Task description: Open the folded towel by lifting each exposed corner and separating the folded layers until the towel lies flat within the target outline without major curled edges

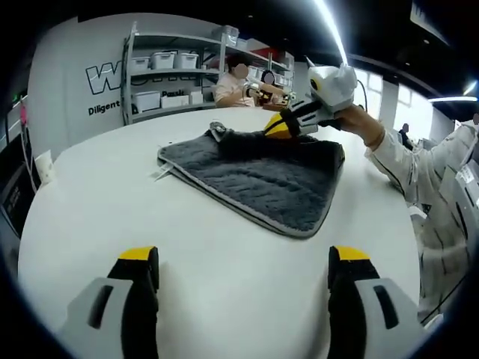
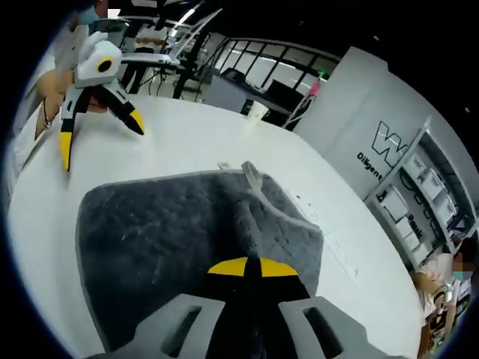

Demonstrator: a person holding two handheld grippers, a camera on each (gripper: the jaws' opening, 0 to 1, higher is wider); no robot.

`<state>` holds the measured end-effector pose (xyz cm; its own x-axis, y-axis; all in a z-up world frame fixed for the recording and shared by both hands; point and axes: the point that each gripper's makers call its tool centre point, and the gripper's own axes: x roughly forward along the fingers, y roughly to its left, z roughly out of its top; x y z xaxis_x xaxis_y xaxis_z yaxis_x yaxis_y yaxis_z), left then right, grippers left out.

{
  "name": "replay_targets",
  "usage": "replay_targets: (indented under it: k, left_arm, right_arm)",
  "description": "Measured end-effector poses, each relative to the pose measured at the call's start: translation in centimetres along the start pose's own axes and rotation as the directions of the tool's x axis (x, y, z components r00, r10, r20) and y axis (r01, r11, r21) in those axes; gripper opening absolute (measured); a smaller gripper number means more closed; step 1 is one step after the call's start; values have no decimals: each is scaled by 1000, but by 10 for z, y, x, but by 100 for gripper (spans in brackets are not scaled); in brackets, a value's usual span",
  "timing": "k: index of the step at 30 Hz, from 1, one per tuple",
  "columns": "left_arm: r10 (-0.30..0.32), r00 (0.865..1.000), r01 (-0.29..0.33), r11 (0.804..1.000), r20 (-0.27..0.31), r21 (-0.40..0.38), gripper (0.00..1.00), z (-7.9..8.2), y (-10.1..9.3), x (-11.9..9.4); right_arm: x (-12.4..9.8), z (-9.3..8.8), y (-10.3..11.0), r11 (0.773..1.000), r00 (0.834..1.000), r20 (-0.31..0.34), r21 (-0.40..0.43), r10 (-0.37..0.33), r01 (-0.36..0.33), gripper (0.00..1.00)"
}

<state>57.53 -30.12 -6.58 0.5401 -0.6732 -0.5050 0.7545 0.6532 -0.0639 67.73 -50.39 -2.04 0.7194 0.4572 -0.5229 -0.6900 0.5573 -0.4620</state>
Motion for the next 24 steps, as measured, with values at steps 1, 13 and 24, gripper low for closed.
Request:
replay_targets:
  k: [1,13,24]
  left_arm:
    - [0,1000,0,1000,0,-1,92,0,0,0]
    - [-1,1000,1,1000,-4,1,92,-2,-1,0]
    - [1,1000,-1,1000,-6,0,92,-4,-1,0]
  right_arm:
    - [-3,2,-6,1000,1000,12,11,-15,15,0]
    - [-35,2,-65,977,984,89,162,-157,141,0]
    - [-56,-12,-103,942,963,89,249,-253,224,0]
